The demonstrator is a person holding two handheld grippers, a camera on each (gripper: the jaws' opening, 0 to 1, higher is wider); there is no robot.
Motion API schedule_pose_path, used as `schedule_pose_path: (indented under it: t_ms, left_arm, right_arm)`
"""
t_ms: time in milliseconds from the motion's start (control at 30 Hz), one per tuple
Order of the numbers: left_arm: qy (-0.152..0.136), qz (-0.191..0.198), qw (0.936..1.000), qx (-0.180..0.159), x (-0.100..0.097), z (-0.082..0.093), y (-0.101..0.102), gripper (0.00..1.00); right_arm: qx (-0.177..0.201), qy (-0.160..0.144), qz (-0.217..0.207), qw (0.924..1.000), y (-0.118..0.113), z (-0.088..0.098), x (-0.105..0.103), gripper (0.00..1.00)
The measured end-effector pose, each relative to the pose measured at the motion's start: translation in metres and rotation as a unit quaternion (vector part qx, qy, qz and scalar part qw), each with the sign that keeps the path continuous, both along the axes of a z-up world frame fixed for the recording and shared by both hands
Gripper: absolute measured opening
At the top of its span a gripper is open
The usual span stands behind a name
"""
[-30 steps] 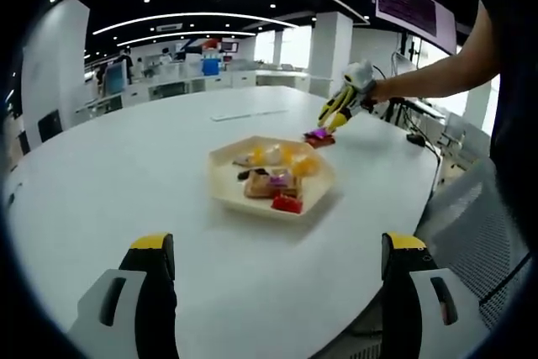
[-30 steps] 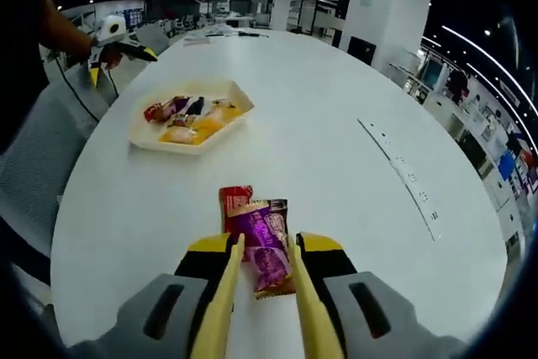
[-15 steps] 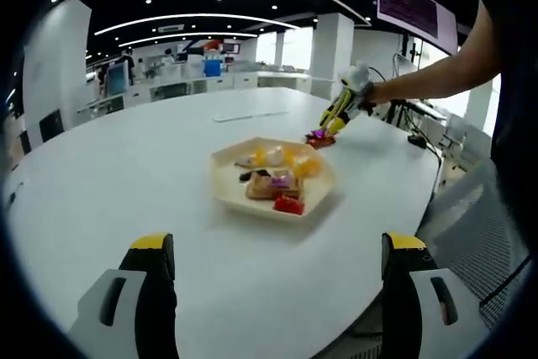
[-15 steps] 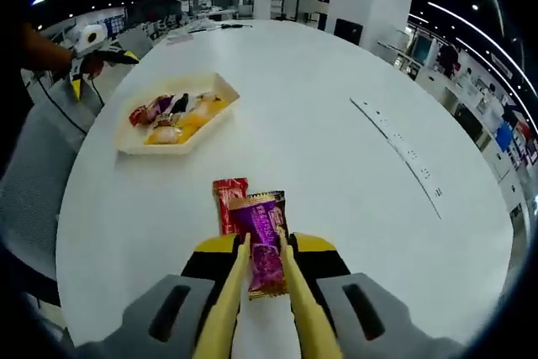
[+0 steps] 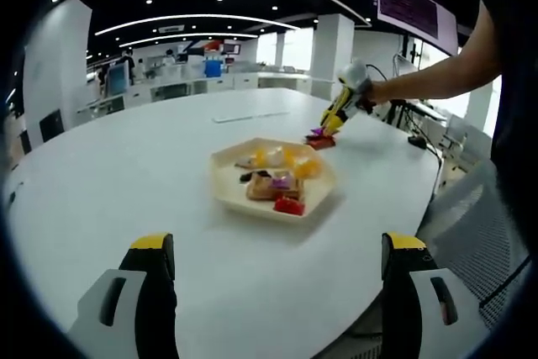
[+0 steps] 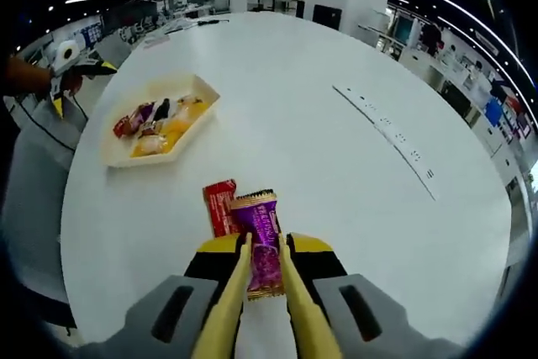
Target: Place the target food into the container with the food tongs after gripping and lifting it, then release it inside without dropping or visibly crushing the food.
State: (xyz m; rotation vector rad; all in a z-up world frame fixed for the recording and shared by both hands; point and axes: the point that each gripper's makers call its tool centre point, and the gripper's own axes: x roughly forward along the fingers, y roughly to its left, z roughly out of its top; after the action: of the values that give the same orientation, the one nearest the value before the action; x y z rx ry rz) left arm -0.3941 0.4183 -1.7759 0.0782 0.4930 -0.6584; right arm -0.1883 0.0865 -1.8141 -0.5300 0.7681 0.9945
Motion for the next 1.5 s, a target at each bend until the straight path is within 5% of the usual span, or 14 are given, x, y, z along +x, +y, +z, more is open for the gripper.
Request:
schedule_pose_path:
  t_ms: [1033,1500]
  left_arm:
    - [-0.008,-0.014,0.9999,-0.005,-0.002,0.003,-0.004,0.99]
    - [-0.015,-0.014,0.9997,-0.012,-0.002,0.008,-0.004,0.99]
  right_arm:
    - [-0.015,-0.020,-0.051,0.9984,-0.013,0.070,0.015,0.20]
    - [-0.019,-0.017,-0.065,0.9976,-0.003,0.083,0.014,0.20]
